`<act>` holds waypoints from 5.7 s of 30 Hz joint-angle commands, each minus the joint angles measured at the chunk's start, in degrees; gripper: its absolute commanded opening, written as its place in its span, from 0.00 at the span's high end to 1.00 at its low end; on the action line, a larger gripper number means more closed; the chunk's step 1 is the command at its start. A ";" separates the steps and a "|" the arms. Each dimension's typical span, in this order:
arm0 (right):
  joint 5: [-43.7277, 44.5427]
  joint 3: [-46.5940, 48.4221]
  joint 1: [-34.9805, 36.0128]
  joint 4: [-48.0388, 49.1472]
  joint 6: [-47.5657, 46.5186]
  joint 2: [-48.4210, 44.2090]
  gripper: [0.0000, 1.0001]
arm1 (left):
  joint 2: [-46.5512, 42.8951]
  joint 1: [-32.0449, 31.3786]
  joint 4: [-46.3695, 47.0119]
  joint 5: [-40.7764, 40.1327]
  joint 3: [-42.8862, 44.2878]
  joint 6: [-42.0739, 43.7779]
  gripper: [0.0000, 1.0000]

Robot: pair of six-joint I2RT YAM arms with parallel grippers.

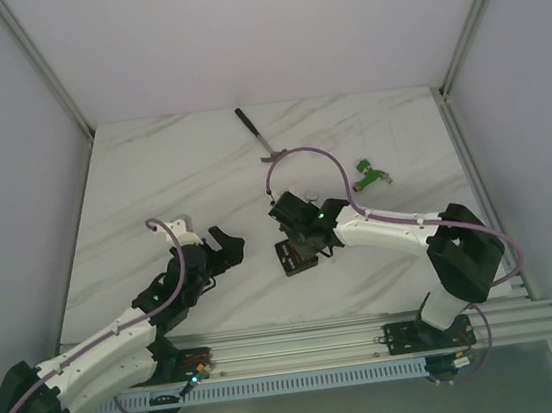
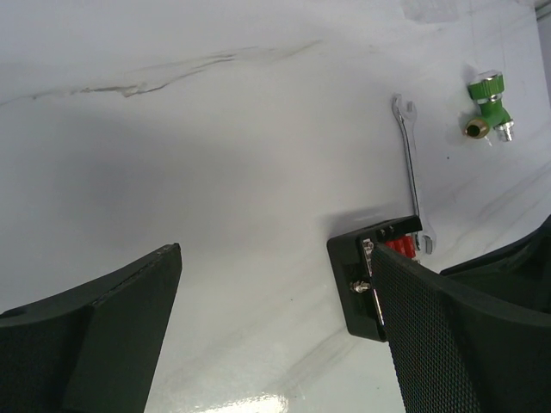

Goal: Snap on the fuse box
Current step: Install the fuse at the fuse box base.

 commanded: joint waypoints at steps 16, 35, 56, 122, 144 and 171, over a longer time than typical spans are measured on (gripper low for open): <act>-0.10 -0.71 -0.13 0.14 1.35 2.84 0.84 | 1.55 0.26 0.19 1.72 2.26 0.12 0.00; -0.06 -3.70 0.22 -1.83 1.30 5.08 0.98 | 3.08 0.23 0.64 2.32 2.98 -0.01 0.00; -1.53 -5.56 1.28 -1.89 0.76 10.00 1.00 | 3.82 0.22 0.69 4.10 2.94 -0.53 0.00; -2.15 -1.19 -1.05 1.39 6.57 -0.46 0.82 | 37.69 -5.07 5.44 23.30 14.36 -8.50 0.61; -5.87 -9.89 -0.63 -6.51 6.71 4.15 1.00 | 38.86 -5.07 5.02 22.78 14.23 -10.57 0.67; -7.80 -8.31 -1.61 -3.25 1.81 17.43 1.00 | 38.85 -4.94 4.93 20.29 13.23 -11.56 0.71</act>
